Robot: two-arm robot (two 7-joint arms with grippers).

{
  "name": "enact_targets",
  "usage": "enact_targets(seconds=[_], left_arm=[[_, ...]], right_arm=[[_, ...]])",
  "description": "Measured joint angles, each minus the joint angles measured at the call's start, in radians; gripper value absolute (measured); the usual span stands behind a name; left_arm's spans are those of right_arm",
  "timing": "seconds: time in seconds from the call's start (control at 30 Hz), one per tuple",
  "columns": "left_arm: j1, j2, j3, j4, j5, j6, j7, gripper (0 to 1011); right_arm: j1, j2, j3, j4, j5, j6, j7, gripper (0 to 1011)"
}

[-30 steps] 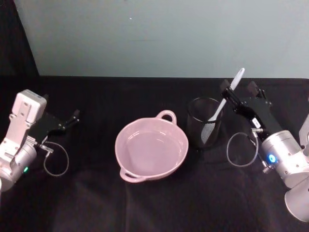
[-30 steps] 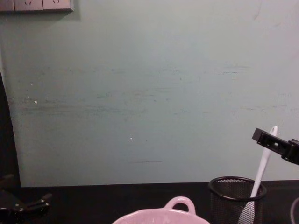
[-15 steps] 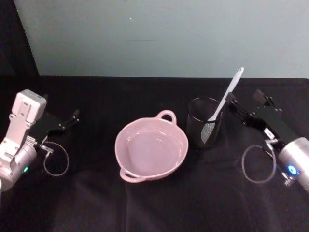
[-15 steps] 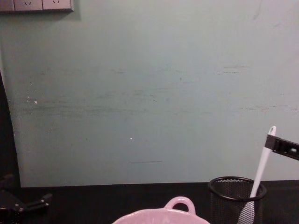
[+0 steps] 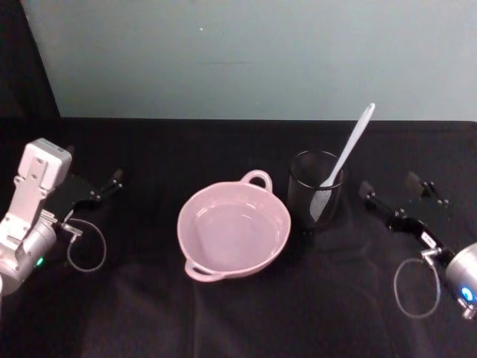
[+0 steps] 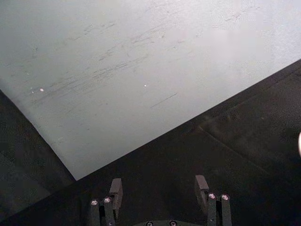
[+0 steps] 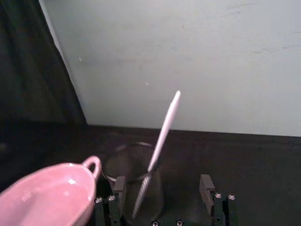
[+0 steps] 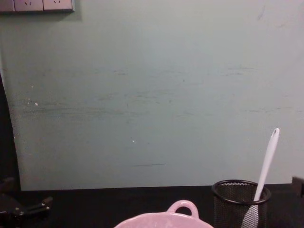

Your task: Use the one hand to pick up the spoon and stir the clear water in the bowl.

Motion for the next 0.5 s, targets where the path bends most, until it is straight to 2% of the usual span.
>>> enact_targets(seconds=[0.23, 0.5], left_arm=[[0.000, 0.000, 0.000, 0.000, 0.000, 0.000, 0.000, 1011], [0.000, 0.000, 0.000, 0.000, 0.000, 0.000, 0.000, 1011]], right_arm=[[-0.026, 0.003, -0.007, -0.016, -0.103, 0.030, -0.067, 1003], [-0.041, -0.014, 0.001, -0.011, -0.108, 0.029, -0.071, 1002]])
